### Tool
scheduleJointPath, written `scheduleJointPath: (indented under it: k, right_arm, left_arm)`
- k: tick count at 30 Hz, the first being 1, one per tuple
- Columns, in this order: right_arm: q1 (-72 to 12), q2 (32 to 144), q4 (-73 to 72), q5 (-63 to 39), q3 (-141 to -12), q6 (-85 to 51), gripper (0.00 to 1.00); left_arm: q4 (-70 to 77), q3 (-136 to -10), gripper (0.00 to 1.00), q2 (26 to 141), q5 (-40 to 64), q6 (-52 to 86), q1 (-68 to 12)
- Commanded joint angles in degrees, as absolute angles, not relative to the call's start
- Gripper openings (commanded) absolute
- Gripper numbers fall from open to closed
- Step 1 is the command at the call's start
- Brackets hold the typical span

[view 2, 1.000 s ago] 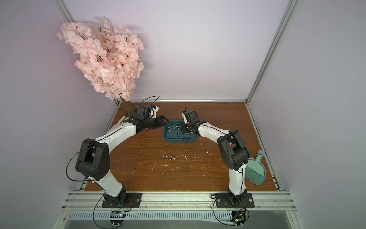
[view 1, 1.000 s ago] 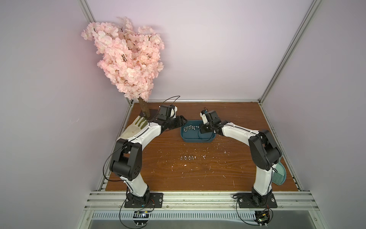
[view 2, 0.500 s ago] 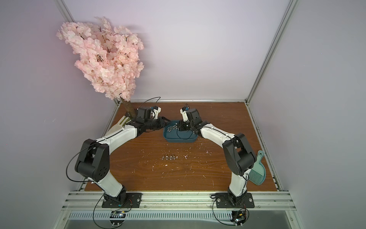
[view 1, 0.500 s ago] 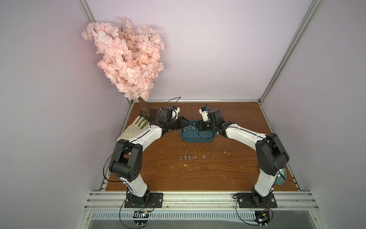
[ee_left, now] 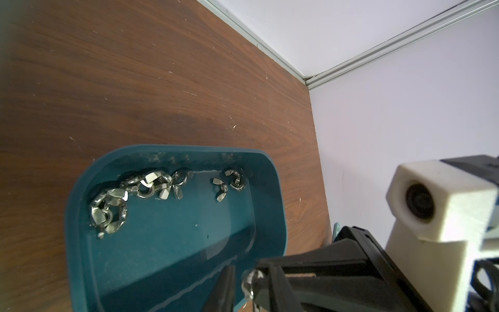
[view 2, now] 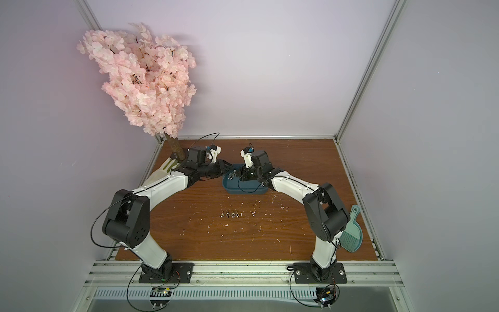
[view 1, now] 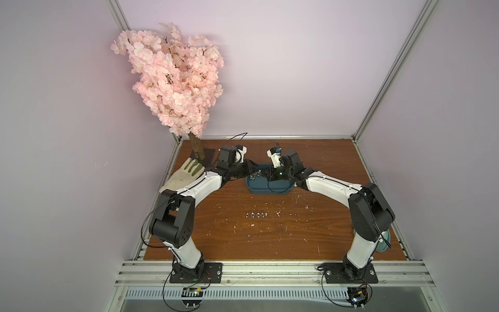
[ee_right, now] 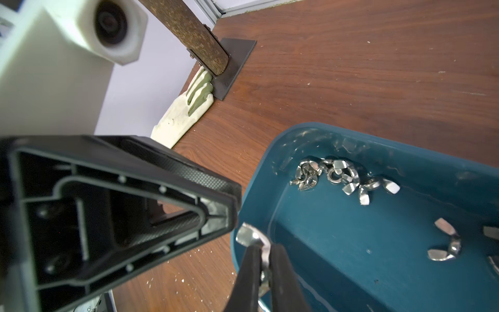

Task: Take out the wing nut from the storage box
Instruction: Pick up the wing nut from the storage box.

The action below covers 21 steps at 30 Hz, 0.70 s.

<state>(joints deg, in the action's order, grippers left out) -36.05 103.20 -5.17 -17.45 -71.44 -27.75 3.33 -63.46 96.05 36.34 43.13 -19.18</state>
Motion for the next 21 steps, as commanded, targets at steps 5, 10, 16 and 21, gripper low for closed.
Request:
scheduleJointPath:
  k: [5, 10, 16, 21]
  right_arm:
    - [-36.5, 101.9, -7.8, -19.1, -74.0, -28.6, 0.05]
    - [-36.5, 101.9, -7.7, -19.2, -74.4, -28.2, 0.05]
    - [-36.6, 102.0, -7.6, -19.4, -74.7, -28.1, 0.05]
    - [-36.7, 102.2, -7.7, -19.3, -74.9, -28.3, 0.06]
  left_arm:
    - [3.9, -63.8, 0.27, 96.9, 38.2, 43.3, -19.9]
    - [3.7, -64.5, 0.27, 98.0, 38.8, 43.4, -19.9]
    - [4.1, -64.8, 0.2, 98.4, 39.2, 43.5, -20.0]
    - [4.5, -65.0, 0.16, 98.5, 39.6, 43.4, -20.1]
